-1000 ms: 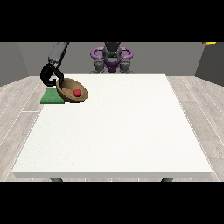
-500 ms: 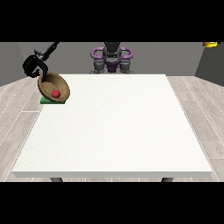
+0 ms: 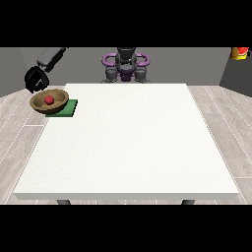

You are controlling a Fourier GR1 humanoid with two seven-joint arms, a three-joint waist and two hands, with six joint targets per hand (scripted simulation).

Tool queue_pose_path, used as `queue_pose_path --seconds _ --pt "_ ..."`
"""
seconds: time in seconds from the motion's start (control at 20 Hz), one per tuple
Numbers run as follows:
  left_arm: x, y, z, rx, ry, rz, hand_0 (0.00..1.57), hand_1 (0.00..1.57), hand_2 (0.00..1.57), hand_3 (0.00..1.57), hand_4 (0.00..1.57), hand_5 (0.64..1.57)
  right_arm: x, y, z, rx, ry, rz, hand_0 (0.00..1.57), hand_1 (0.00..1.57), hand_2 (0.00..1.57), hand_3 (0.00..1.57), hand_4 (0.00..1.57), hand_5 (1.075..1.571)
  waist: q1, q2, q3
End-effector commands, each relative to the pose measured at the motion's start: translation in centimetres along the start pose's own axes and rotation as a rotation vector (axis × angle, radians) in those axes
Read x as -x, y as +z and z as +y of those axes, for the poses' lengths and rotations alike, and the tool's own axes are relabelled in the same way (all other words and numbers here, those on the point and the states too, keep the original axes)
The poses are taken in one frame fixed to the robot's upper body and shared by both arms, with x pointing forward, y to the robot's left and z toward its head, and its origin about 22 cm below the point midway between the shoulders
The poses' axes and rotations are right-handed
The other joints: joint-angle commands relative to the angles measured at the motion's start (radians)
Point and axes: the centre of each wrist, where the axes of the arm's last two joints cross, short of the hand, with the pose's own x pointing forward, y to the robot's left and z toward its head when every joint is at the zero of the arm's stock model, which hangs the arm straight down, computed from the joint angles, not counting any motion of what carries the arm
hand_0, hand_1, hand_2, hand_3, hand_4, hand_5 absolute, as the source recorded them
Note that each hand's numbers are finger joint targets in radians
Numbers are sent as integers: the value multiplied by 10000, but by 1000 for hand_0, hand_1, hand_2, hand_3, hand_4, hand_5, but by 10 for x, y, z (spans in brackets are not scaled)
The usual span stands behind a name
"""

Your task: Pick the cup and pour the ball into the bowl, then pick the bowl and place it on the pad

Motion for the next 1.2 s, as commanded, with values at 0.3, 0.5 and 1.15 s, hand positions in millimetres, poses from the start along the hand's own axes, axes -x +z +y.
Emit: queue_pose_path --seconds 0.3,0.5,1.15 --pt "-1 1 5 -82 -300 22 0 0 0 0 1200 1556 41 5 49 -282 -1020 282 1571 1571 1571 589 1004 1571 -102 -28 4" --pt "-11 2 8 254 -61 -328 0 0 0 0 1190 1562 36 1 -7 974 -1565 905 1571 1571 1571 1011 527 1568 310 328 7" --pt "-10 11 33 -41 -297 -817 0 0 0 0 1187 1564 11 -6 28 1525 -2254 -337 1451 1451 1383 753 0 1540 283 857 -2"
